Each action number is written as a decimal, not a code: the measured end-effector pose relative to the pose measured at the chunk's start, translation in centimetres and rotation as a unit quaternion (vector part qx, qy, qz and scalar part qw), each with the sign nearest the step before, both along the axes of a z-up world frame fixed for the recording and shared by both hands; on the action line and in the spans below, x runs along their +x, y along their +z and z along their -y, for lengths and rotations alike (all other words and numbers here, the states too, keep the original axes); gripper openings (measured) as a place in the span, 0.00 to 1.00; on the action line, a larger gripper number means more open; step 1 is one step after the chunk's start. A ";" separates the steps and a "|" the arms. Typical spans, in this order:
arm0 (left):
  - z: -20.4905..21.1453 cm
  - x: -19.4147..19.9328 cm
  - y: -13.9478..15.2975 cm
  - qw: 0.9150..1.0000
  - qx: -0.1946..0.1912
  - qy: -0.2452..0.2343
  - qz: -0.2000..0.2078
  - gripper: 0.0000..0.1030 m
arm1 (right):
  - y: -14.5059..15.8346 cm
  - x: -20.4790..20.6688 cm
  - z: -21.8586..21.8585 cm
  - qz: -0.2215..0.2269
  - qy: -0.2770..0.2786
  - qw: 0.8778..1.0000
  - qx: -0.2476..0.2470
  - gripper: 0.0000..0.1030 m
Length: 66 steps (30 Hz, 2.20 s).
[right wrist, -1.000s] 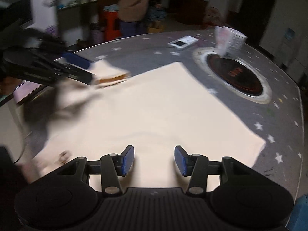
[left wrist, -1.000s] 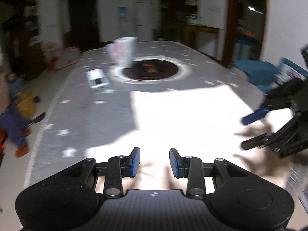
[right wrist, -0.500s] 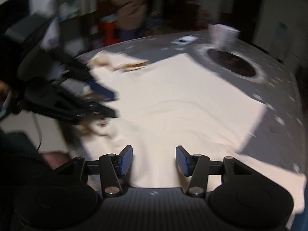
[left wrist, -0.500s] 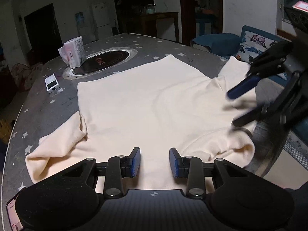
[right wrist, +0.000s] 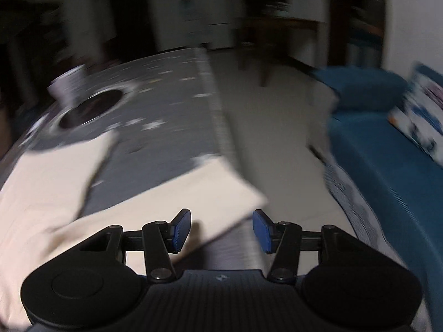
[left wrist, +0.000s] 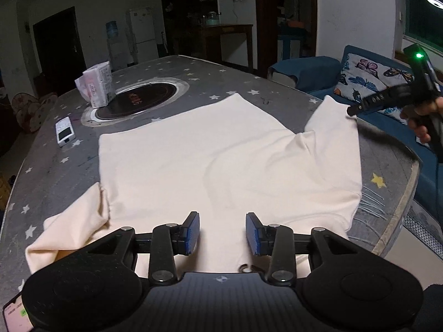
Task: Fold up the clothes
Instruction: 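Grasp a sweatshirt sleeve with the right tool and lift it, then fold the held sleeve across the sweatshirt body and open the right tool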
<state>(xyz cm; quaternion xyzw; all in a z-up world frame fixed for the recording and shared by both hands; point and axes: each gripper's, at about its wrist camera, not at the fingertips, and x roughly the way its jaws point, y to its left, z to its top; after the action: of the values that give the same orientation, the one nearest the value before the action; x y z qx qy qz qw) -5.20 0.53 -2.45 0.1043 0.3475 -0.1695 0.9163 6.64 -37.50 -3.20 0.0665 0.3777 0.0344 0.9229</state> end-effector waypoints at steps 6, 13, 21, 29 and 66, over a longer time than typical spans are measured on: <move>1.3 0.1 -0.4 1.000 0.003 -0.009 -0.009 0.41 | -2.1 1.5 3.9 -0.011 -0.054 0.993 0.105 0.38; 2.5 0.7 -0.5 1.000 0.005 -0.015 -0.015 0.43 | -1.6 1.5 3.8 0.009 -0.047 0.993 0.110 0.07; 3.7 0.9 -1.0 0.999 0.003 -0.035 -0.017 0.46 | 0.5 -0.3 4.5 0.052 -0.070 0.994 0.070 0.06; 3.4 0.9 -0.1 0.999 0.000 -0.032 -0.003 0.51 | 1.6 -0.9 3.1 0.060 -0.047 0.996 0.042 0.06; -5.5 -1.4 0.9 0.995 -0.039 0.092 0.022 0.52 | 5.4 -2.9 -23.7 0.006 0.405 0.912 0.071 0.16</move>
<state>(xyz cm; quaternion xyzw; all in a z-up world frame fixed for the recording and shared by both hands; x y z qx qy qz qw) -6.60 5.99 -1.51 0.0395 0.3281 -0.0952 0.9390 3.76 -13.81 2.21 -0.0271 0.3636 0.4322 0.8248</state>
